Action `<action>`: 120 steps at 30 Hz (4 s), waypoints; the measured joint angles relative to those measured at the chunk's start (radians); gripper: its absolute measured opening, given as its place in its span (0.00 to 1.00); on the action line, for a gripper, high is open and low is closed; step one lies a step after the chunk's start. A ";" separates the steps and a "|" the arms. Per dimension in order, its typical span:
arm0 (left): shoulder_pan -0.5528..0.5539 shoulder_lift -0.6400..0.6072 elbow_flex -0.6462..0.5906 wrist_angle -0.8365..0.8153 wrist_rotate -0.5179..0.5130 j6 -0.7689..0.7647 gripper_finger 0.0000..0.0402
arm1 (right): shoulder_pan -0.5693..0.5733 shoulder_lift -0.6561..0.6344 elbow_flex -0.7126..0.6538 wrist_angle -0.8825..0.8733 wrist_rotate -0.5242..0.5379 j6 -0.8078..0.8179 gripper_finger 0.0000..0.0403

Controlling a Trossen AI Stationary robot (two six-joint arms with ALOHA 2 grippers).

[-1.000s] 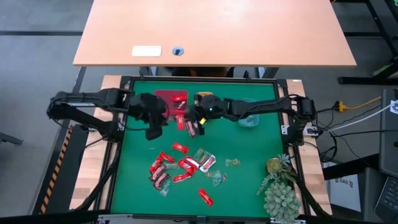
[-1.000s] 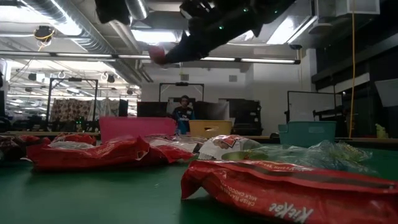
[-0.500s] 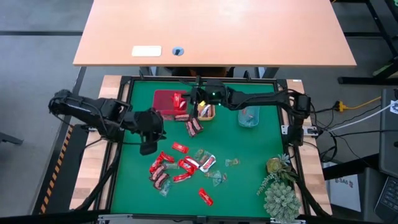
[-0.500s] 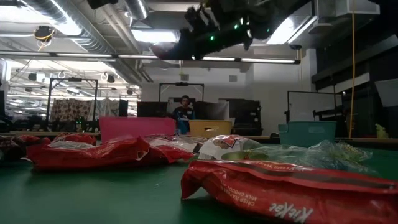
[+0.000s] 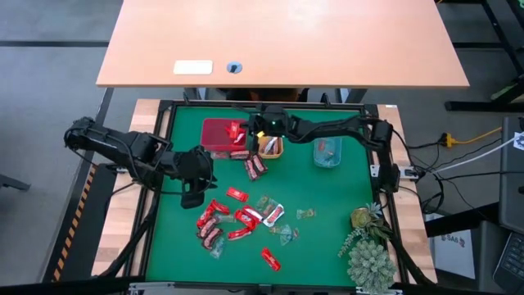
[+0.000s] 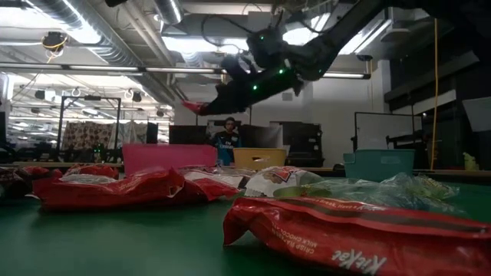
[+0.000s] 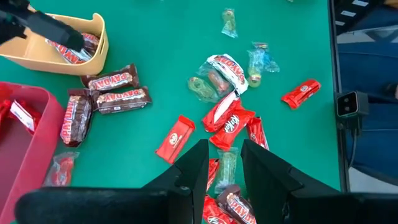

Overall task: Sort candy
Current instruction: Put the red chocolate bar into the red bin, then put the brown chocolate bar into the yellow bin

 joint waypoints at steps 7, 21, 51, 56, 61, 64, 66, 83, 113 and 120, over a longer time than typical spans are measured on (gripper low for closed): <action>0.000 0.000 0.000 0.000 0.002 0.000 0.23 | 0.000 0.027 0.000 0.009 0.011 0.000 0.02; 0.000 0.000 0.000 0.000 0.002 -0.002 0.23 | 0.000 0.027 0.000 0.010 0.016 0.000 0.03; -0.087 0.001 0.000 -0.019 -0.036 -0.402 0.23 | 0.089 -0.083 0.000 -0.142 0.106 -0.003 0.40; -0.107 0.001 0.000 -0.019 -0.061 -0.416 0.23 | 0.137 -0.180 0.001 -0.324 0.106 -0.016 0.40; -0.111 0.033 0.000 -0.018 -0.061 -0.416 0.23 | 0.189 -0.289 0.001 -0.531 0.106 -0.057 0.40; -0.113 0.071 0.000 -0.018 -0.055 -0.415 0.23 | 0.222 -0.355 0.001 -0.647 0.106 -0.056 0.40; -0.113 0.101 0.000 -0.019 -0.024 -0.415 0.24 | 0.245 -0.399 0.001 -0.722 0.106 -0.055 0.40; -0.171 0.431 0.000 -0.015 0.243 -0.601 0.40 | 0.403 -0.616 0.001 -1.219 0.132 0.053 0.40; -0.267 0.663 0.001 0.060 0.164 -0.840 0.41 | 0.460 -0.612 0.000 -1.309 0.132 0.061 0.40; -0.277 0.694 0.001 0.065 0.165 -0.839 0.41 | 0.460 -0.612 0.000 -1.318 0.132 0.061 0.40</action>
